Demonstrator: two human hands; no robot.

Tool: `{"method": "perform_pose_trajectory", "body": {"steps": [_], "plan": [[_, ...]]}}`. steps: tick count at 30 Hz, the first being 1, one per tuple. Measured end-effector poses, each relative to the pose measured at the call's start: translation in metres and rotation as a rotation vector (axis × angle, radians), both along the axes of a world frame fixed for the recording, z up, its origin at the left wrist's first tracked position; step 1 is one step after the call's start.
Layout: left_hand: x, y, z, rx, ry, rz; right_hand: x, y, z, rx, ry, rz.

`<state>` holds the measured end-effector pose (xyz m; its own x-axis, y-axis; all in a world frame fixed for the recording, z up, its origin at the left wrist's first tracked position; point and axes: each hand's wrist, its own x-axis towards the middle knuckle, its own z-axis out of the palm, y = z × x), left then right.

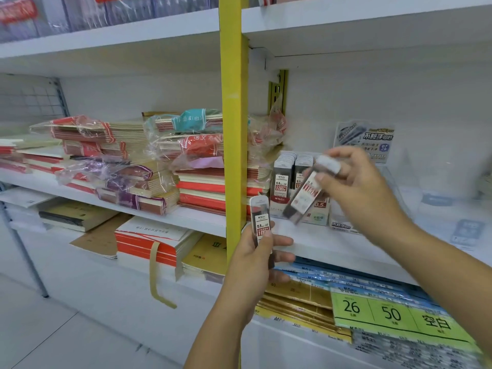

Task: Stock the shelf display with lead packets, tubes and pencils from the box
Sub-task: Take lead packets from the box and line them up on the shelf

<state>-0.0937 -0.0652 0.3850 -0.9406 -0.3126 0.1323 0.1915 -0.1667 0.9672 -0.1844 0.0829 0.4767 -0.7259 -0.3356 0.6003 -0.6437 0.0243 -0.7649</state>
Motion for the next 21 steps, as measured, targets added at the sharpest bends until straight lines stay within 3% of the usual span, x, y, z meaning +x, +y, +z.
{"method": "perform_pose_trajectory", "body": {"steps": [3,7,18,21], "plan": [[0.0,-0.001,0.0,-0.006,0.016,0.015,-0.008,0.006,0.025,-0.068,0.192,-0.051],[-0.001,-0.002,0.0,-0.032,0.022,0.022,-0.02,0.005,0.038,0.083,0.424,-0.183],[0.001,-0.004,0.002,-0.005,0.023,0.026,-0.046,-0.019,0.013,0.413,0.341,-0.261],[0.001,-0.006,0.002,0.023,0.023,0.04,-0.054,-0.02,0.005,0.518,0.437,-0.355]]}}
